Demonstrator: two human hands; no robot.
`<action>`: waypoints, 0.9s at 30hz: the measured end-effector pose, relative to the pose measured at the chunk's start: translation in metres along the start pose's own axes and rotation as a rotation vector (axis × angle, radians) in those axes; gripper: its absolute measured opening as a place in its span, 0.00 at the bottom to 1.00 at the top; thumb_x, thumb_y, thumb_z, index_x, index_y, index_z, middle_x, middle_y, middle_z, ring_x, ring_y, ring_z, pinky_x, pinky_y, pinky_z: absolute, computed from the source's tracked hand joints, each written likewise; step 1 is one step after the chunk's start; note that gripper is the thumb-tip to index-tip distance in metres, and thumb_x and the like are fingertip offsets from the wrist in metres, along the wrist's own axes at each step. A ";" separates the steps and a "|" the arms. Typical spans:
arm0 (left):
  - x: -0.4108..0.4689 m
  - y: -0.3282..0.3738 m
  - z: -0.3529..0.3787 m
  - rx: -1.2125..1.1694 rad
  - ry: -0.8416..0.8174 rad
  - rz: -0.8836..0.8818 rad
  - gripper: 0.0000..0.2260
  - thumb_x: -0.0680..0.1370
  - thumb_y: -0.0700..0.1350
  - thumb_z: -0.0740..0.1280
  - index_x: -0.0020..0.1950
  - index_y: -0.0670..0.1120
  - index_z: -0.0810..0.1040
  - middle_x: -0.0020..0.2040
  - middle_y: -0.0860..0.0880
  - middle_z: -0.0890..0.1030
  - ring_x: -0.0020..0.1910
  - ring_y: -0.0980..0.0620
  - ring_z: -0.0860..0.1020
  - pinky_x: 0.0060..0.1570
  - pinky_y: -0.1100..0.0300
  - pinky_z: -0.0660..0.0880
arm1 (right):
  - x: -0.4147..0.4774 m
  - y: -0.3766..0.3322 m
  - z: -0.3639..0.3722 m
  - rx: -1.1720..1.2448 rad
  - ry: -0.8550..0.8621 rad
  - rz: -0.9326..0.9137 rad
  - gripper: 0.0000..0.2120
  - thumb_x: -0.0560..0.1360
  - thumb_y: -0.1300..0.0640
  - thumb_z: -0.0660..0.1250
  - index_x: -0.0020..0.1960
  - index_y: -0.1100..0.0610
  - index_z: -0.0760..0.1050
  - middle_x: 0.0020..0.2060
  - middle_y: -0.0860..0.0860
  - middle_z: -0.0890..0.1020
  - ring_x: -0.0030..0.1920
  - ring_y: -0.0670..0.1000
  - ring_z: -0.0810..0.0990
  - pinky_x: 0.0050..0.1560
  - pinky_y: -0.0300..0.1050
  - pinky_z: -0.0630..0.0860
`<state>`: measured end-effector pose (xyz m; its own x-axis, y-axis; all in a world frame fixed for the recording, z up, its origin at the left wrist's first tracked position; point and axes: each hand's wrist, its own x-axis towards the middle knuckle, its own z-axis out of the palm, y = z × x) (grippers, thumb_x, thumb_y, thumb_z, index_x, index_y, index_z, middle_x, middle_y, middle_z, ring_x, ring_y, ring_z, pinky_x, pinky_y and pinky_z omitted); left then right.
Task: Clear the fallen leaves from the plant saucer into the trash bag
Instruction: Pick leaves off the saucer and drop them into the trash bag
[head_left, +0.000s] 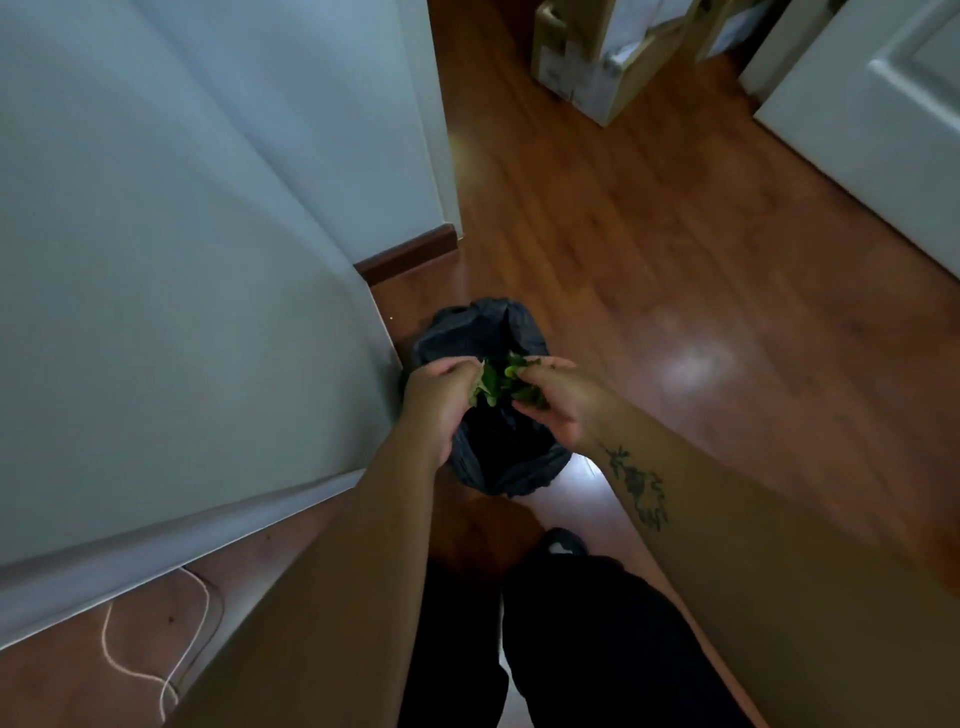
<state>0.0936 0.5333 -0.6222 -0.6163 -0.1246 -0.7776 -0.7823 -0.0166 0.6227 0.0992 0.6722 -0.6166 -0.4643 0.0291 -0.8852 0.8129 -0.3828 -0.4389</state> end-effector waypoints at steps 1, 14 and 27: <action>0.007 -0.005 0.002 0.078 -0.018 -0.013 0.06 0.78 0.45 0.66 0.50 0.51 0.83 0.54 0.46 0.84 0.51 0.49 0.81 0.48 0.58 0.76 | 0.008 0.006 -0.004 -0.094 0.006 0.039 0.15 0.76 0.61 0.66 0.63 0.58 0.73 0.57 0.54 0.77 0.60 0.54 0.75 0.54 0.47 0.77; -0.036 0.019 -0.003 0.195 -0.058 0.191 0.08 0.78 0.38 0.66 0.42 0.47 0.81 0.43 0.47 0.84 0.44 0.49 0.82 0.45 0.63 0.78 | -0.040 -0.006 -0.008 -0.303 0.157 -0.262 0.09 0.75 0.65 0.63 0.38 0.56 0.75 0.35 0.55 0.78 0.37 0.52 0.75 0.39 0.46 0.74; -0.258 0.251 -0.020 0.116 -0.049 0.541 0.04 0.76 0.38 0.69 0.42 0.45 0.81 0.41 0.45 0.83 0.42 0.49 0.83 0.51 0.55 0.80 | -0.291 -0.191 0.054 -0.476 0.169 -0.731 0.07 0.71 0.64 0.67 0.37 0.54 0.75 0.36 0.55 0.81 0.38 0.53 0.78 0.42 0.51 0.78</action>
<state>0.0578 0.5410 -0.2638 -0.9343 -0.0390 -0.3544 -0.3562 0.1468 0.9228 0.0597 0.6868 -0.2672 -0.8971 0.2663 -0.3527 0.4108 0.2083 -0.8876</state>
